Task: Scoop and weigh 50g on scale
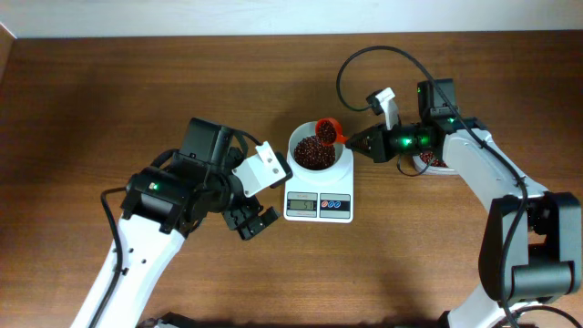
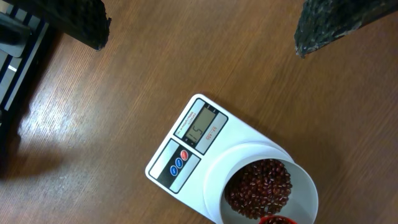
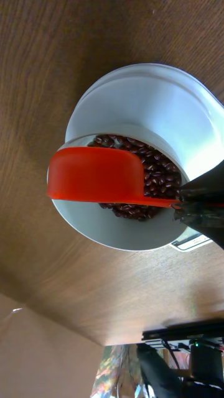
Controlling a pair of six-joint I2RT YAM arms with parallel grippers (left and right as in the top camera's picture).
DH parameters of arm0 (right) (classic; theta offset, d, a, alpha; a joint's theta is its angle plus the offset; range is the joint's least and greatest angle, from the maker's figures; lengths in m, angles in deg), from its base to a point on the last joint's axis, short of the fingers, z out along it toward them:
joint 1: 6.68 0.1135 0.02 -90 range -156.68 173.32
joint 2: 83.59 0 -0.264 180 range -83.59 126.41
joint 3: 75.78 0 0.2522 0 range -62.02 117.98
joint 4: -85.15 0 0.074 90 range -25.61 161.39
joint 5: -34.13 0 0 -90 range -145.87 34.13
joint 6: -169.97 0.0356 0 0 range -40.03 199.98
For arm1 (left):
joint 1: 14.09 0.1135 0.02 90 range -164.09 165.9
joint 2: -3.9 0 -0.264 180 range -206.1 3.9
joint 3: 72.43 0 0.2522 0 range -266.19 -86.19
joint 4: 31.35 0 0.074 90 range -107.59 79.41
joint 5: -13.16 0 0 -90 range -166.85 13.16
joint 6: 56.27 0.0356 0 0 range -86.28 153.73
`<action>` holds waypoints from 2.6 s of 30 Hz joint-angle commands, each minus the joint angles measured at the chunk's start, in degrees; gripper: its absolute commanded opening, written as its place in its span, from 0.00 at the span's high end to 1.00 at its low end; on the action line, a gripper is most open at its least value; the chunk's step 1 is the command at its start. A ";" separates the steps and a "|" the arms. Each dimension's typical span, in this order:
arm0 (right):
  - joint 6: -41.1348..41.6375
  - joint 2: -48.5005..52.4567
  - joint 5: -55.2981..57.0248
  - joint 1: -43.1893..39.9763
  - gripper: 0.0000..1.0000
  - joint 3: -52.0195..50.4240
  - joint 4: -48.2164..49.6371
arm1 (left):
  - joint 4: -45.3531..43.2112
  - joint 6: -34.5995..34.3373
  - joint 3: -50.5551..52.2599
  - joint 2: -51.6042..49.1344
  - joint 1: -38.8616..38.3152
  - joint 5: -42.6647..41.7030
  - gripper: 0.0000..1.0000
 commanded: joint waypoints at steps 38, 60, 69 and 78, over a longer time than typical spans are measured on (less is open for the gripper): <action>17.11 0.57 -25.55 -16.33 0.96 0.15 -0.26 | -0.11 -0.17 -0.48 0.87 0.11 -0.63 0.01; -26.77 0.52 -4.81 -41.99 0.96 0.24 -27.58 | -0.11 -0.17 -0.48 0.87 0.11 -0.63 0.01; -17.62 -3.04 16.74 -35.15 0.96 7.80 -27.74 | -0.11 -0.17 -0.48 0.87 0.11 -0.63 0.01; -13.40 -3.56 41.31 -24.65 0.96 18.88 -35.93 | -0.11 -0.17 -0.48 0.87 0.11 -0.63 0.01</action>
